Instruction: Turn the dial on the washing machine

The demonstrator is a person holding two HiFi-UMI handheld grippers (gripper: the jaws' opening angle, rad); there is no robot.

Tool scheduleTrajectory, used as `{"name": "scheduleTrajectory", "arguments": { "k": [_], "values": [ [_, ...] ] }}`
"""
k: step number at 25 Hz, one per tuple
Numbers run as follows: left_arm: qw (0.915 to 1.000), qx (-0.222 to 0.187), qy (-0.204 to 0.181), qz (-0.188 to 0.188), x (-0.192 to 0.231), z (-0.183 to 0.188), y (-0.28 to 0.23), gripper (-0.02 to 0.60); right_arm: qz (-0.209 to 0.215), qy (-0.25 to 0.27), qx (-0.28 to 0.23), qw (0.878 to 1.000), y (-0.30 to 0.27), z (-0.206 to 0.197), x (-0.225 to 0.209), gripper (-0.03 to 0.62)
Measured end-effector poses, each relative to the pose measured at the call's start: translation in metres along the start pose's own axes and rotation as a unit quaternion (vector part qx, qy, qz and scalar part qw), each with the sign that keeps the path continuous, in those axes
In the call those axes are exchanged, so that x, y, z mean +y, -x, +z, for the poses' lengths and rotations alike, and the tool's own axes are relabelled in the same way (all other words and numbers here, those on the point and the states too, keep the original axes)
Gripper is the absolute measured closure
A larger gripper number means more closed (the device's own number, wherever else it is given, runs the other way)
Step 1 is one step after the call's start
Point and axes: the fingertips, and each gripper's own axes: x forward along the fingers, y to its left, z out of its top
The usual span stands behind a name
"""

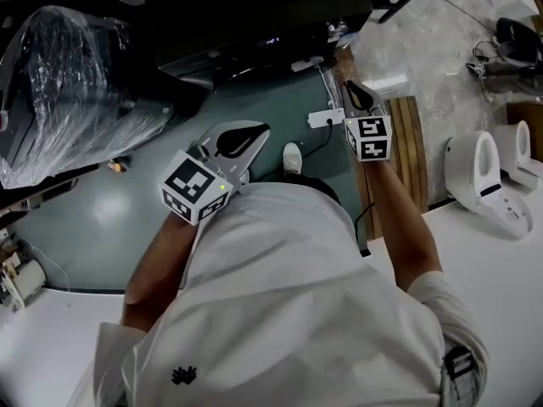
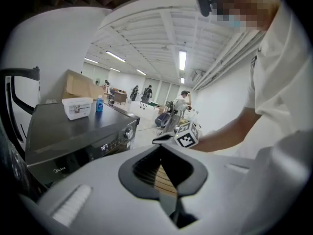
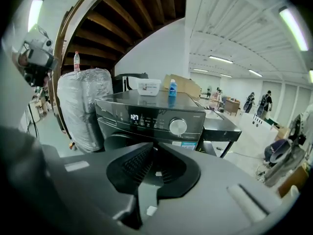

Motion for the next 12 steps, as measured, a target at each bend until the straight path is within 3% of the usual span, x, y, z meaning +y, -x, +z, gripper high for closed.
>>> {"name": "scheduleTrajectory", "arguments": {
  "k": [6,12],
  "values": [
    [0.9995,0.006,-0.017,-0.026,0.0,-0.011,0.029,0.526,0.01,-0.073,-0.004,0.997,0.049,0.006,0.052,0.592],
    [0.9988,0.001,-0.021,-0.044,0.002,-0.026,0.062,0.526,0.029,-0.089,-0.024,0.995,0.092,0.028,0.109,0.592]
  ]
}}
